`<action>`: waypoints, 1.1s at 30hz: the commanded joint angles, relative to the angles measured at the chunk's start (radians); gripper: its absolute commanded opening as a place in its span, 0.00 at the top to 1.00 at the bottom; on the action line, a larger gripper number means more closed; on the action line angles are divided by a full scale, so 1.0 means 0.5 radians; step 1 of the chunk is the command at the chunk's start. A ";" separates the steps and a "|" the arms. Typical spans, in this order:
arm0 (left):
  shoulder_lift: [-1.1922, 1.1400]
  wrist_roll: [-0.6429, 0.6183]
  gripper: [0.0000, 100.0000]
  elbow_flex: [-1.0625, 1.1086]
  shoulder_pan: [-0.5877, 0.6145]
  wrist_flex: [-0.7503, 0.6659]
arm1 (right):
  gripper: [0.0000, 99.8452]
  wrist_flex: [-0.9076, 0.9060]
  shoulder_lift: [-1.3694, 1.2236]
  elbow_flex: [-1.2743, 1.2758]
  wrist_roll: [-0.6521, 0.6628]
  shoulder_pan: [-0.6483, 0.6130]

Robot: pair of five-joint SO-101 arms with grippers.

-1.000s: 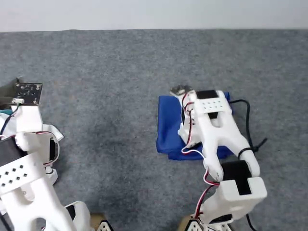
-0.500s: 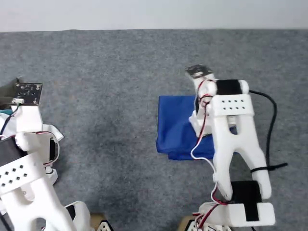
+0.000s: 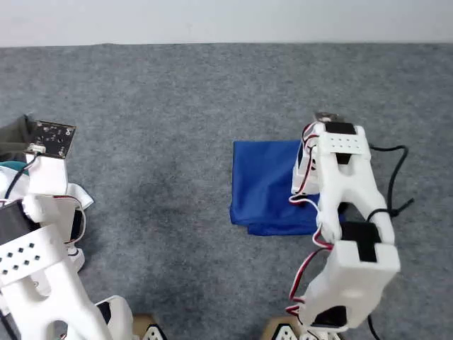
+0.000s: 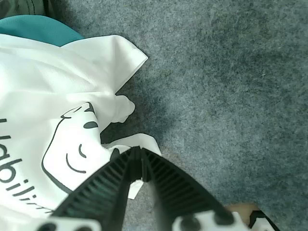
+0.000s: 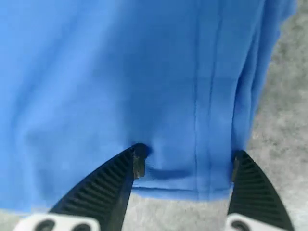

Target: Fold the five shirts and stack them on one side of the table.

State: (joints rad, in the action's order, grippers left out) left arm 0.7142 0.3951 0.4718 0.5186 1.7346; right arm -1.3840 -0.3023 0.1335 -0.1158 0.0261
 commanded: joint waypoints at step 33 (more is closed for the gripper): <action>0.025 0.031 0.99 -0.005 0.000 0.006 | 0.99 0.032 -0.232 -0.770 1.933 0.658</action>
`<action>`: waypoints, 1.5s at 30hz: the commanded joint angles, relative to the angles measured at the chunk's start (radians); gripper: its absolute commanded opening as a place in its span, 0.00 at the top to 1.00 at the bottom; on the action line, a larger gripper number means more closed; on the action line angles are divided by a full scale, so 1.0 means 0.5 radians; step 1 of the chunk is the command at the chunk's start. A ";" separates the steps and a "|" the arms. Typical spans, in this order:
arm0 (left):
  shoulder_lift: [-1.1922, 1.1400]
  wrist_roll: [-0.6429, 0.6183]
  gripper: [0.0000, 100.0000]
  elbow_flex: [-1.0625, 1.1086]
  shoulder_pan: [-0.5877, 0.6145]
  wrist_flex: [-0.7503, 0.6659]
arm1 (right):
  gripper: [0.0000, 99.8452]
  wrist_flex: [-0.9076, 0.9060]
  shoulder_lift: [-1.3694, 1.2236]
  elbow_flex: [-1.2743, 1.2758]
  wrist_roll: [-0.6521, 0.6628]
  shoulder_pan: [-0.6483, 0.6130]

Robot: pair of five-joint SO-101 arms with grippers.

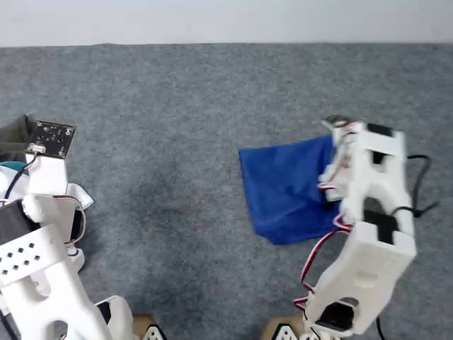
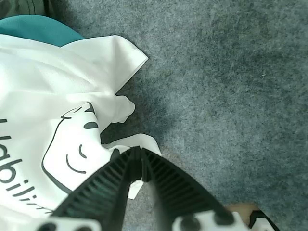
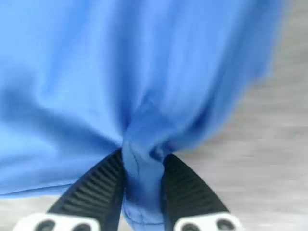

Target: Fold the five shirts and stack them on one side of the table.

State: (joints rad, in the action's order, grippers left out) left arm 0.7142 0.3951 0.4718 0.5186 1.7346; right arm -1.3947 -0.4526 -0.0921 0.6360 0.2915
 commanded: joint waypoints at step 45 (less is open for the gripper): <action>0.040 0.028 0.99 0.118 0.000 0.021 | 0.62 -0.446 -0.321 -0.770 -2.007 -0.272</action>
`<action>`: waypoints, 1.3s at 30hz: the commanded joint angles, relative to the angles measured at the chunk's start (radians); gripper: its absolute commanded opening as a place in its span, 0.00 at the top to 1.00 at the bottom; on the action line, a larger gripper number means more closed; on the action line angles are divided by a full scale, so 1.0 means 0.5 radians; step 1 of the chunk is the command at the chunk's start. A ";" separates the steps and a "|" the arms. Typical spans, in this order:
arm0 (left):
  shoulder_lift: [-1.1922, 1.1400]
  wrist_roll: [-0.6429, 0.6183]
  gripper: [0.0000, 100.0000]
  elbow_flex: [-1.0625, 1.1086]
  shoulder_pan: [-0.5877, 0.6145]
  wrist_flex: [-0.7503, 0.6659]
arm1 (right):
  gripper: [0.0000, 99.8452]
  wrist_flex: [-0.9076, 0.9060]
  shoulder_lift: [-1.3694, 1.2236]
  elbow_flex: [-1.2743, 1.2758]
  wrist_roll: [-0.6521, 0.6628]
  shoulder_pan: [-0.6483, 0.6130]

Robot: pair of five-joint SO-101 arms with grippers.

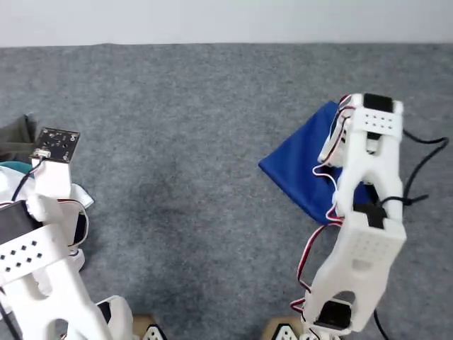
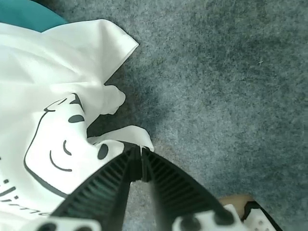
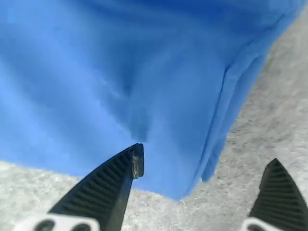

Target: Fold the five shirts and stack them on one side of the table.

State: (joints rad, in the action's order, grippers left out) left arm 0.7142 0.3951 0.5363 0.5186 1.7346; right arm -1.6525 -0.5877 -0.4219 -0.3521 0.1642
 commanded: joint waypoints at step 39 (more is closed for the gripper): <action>0.037 0.021 0.99 -0.008 0.000 0.021 | 0.99 -0.112 -0.548 -1.227 2.688 1.112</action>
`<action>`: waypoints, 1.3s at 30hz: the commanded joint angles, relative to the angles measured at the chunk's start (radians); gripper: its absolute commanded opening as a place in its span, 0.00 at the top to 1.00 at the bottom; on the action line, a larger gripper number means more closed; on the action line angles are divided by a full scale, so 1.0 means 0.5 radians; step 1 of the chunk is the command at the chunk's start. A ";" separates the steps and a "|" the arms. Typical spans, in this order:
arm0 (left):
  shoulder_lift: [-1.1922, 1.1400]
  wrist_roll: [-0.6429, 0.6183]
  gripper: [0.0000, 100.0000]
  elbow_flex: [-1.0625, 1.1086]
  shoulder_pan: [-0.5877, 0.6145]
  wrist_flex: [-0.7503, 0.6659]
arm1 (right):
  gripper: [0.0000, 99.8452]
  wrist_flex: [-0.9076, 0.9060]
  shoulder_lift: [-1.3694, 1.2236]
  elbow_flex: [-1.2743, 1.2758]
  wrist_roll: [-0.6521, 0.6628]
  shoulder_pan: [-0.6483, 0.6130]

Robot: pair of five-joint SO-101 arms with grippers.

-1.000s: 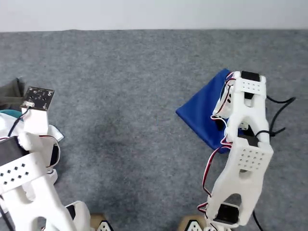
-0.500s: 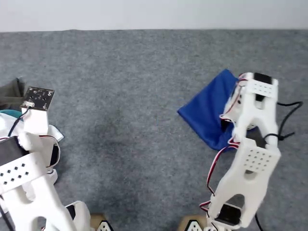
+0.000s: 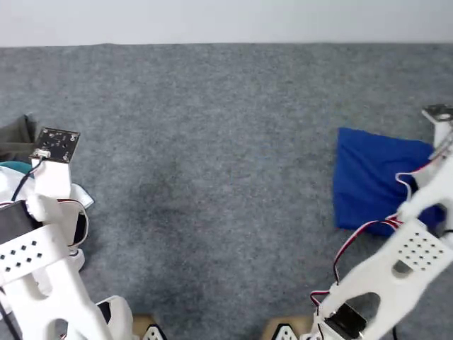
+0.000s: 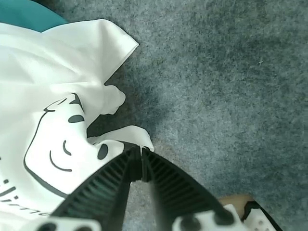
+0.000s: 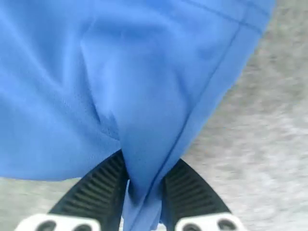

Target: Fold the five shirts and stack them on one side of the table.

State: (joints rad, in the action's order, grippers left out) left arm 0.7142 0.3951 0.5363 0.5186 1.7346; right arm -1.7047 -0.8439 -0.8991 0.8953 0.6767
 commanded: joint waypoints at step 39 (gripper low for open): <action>0.034 0.021 0.99 -0.008 0.000 0.025 | 0.99 -0.130 0.404 -0.114 -0.592 -0.137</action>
State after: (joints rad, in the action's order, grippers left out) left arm 0.7142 0.3997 0.5363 0.5186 1.7346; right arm -1.7568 -0.7472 -0.9682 0.6467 0.6859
